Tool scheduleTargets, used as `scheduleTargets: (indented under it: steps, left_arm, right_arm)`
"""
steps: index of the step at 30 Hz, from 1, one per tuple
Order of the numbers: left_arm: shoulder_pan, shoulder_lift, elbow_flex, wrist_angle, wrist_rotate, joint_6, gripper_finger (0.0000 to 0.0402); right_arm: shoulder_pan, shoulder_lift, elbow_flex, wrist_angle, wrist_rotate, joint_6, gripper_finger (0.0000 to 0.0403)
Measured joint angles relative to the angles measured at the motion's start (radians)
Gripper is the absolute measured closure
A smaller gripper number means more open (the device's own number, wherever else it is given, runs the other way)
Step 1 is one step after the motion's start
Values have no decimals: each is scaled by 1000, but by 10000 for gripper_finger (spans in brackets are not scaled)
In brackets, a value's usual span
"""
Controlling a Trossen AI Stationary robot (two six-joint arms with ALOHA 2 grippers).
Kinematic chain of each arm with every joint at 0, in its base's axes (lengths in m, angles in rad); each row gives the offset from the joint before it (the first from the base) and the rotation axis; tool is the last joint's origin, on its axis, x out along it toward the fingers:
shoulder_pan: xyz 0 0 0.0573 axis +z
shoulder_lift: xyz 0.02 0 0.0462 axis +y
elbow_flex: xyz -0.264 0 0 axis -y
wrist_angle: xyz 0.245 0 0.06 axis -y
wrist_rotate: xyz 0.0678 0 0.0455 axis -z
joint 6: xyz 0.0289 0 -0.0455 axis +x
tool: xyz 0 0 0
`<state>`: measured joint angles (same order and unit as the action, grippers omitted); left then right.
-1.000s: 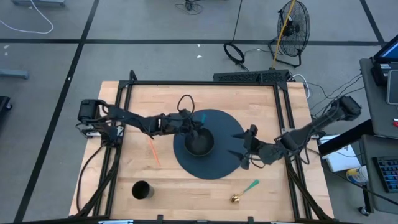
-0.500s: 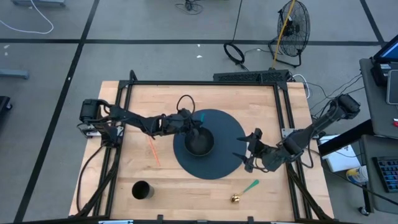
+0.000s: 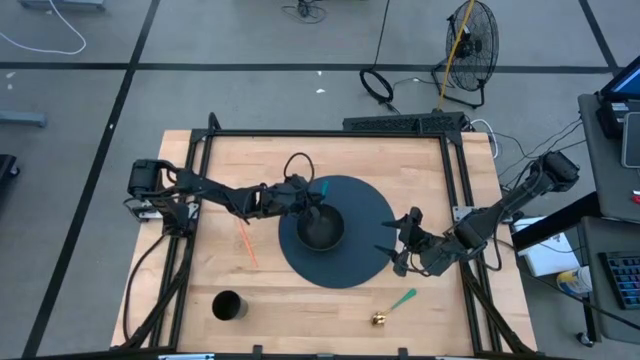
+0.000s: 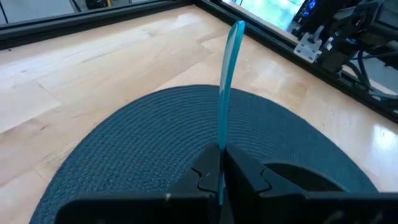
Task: Pick & Place Utensil
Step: Put the blue fork into the black bowl on the blue table placemat, then put the gold spoon into the black bowl on the blue table placemat
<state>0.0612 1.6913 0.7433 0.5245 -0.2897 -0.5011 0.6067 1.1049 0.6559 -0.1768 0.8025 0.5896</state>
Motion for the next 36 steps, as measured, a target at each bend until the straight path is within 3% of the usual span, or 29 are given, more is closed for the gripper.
scheduleTargets:
  steps: [8, 11, 26, 36]
  left_arm:
    - [0, 0, 0, -22, 0, -2, 351]
    - [0, 0, 0, -23, 0, -2, 350]
    - [5, 0, 0, -27, 1, 5, 358]
    - [18, -1, 0, -10, 26, 30, 345]
  right_arm:
    - [9, 18, 0, 1, -453, 79, 90]
    - [33, 58, 0, 13, -533, 81, 90]
    - [103, 210, -1, 63, -553, 53, 92]
    - [162, 324, 0, 162, -599, 57, 141]
